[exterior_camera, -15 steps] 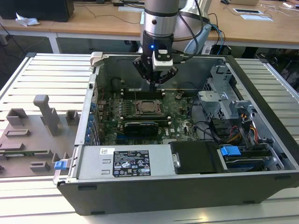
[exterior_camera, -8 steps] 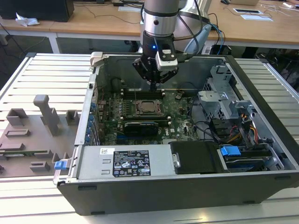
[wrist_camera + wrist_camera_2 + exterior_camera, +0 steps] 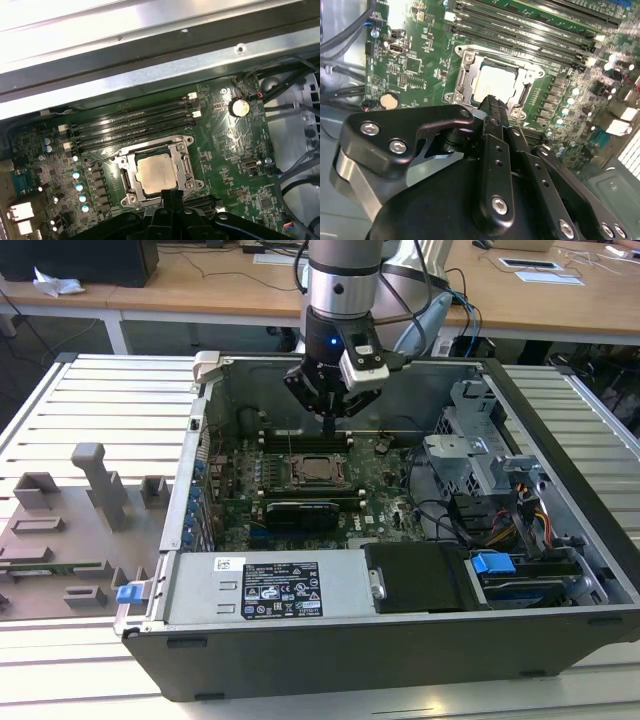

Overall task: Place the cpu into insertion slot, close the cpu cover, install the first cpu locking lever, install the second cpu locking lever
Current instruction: 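Install the first cpu locking lever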

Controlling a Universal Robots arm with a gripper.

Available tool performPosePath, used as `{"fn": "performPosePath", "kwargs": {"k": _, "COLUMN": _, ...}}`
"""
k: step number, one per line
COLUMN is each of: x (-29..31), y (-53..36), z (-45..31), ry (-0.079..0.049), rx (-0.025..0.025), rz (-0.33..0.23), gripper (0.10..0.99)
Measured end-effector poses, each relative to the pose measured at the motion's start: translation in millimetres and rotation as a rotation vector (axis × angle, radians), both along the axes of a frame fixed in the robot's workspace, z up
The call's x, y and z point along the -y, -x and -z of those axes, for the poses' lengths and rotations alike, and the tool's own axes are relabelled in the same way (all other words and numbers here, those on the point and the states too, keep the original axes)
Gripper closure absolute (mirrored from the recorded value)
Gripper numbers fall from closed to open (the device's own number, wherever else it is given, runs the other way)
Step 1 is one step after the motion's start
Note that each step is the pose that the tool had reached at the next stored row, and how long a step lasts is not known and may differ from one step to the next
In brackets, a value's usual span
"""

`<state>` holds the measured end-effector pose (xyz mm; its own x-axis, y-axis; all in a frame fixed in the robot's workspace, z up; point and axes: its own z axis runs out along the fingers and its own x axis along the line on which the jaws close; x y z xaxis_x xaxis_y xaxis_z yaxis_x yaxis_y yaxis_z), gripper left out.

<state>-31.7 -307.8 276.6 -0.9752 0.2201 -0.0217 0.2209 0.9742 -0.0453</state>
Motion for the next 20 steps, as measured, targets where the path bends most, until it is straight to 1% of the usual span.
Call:
{"fn": "performPosePath", "kwargs": {"k": 4, "x": 0.0, "y": 0.0, "z": 0.0, "ry": -0.001, "rx": -0.0001, "rz": -0.046, "gripper": 0.980}}
{"fn": "performPosePath", "kwargs": {"k": 8, "x": 0.0, "y": 0.0, "z": 0.0, "ry": -0.003, "rx": 0.0000, "rz": -0.127, "gripper": 0.980}}
{"fn": "performPosePath", "kwargs": {"k": 10, "x": 0.0, "y": 0.0, "z": -0.1, "ry": -0.004, "rx": 0.0001, "rz": -0.150, "gripper": 0.980}}
{"fn": "performPosePath", "kwargs": {"k": 11, "x": 0.0, "y": 0.1, "z": 0.0, "ry": -0.008, "rx": 0.0005, "rz": -0.167, "gripper": 0.980}}
{"fn": "performPosePath", "kwargs": {"k": 12, "x": 0.0, "y": 0.0, "z": 0.0, "ry": -0.015, "rx": -0.0001, "rz": -0.175, "gripper": 0.980}}
{"fn": "performPosePath", "kwargs": {"k": 13, "x": 0.0, "y": 0.0, "z": 0.0, "ry": -0.027, "rx": -0.0056, "rz": -0.178, "gripper": 0.980}}
{"fn": "performPosePath", "kwargs": {"k": 15, "x": 0.0, "y": -0.1, "z": 0.1, "ry": -0.042, "rx": -0.0161, "rz": -0.181, "gripper": 0.980}}
{"fn": "performPosePath", "kwargs": {"k": 16, "x": 0.0, "y": -0.1, "z": 0.2, "ry": -0.048, "rx": -0.0199, "rz": -0.188, "gripper": 0.980}}
{"fn": "performPosePath", "kwargs": {"k": 17, "x": -0.1, "y": 0.0, "z": 0.2, "ry": -0.049, "rx": -0.0207, "rz": -0.222, "gripper": 0.980}}
{"fn": "performPosePath", "kwargs": {"k": 20, "x": 0.0, "y": -0.1, "z": 0.1, "ry": -0.049, "rx": -0.0223, "rz": -0.292, "gripper": 0.980}}
